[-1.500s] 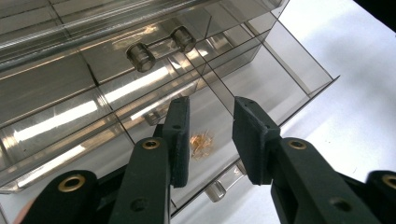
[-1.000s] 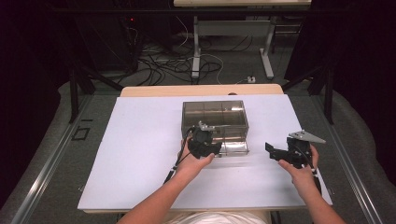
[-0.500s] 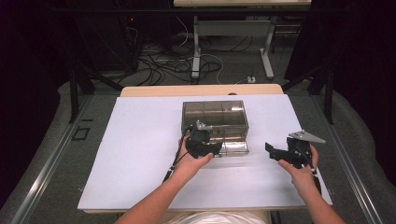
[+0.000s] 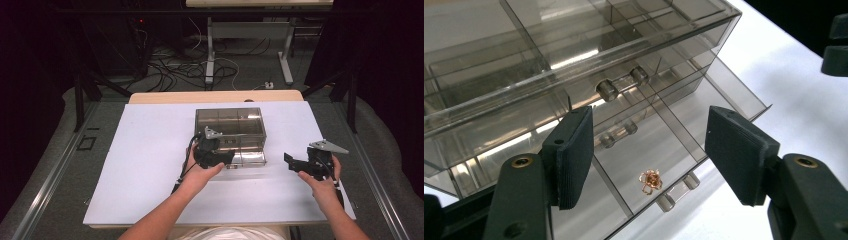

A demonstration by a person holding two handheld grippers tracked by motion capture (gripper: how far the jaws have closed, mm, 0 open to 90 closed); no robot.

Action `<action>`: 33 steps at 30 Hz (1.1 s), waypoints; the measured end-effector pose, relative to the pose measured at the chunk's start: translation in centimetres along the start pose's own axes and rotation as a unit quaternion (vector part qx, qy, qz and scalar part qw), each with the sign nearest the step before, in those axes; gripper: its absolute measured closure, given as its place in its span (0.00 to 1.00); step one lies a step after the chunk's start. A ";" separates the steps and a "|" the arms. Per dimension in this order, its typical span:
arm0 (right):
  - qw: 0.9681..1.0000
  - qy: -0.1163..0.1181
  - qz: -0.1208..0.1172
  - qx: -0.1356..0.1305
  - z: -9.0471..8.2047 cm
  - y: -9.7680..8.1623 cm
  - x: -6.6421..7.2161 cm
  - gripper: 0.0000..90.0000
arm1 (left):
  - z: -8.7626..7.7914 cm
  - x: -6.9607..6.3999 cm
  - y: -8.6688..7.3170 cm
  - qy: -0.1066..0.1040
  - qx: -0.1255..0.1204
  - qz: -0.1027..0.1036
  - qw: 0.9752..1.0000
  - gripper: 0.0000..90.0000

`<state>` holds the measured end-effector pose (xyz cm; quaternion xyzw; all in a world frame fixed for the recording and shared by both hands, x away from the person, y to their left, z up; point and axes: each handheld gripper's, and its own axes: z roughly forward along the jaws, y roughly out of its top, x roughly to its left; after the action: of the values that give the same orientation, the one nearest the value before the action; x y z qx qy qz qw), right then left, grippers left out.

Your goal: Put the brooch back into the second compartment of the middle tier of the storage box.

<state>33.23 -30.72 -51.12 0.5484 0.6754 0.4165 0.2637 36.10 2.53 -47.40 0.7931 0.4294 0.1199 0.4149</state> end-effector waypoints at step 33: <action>1.000 -0.001 -0.001 -0.001 0.0 0.0 0.1 0.09 | -4.5 4.8 -0.5 0.007 -0.051 -0.021 0.998 0.20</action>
<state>33.16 -30.67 -51.10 0.5481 0.6750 0.4164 0.2655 36.27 8.90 -45.77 0.7607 0.4421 0.1389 0.4545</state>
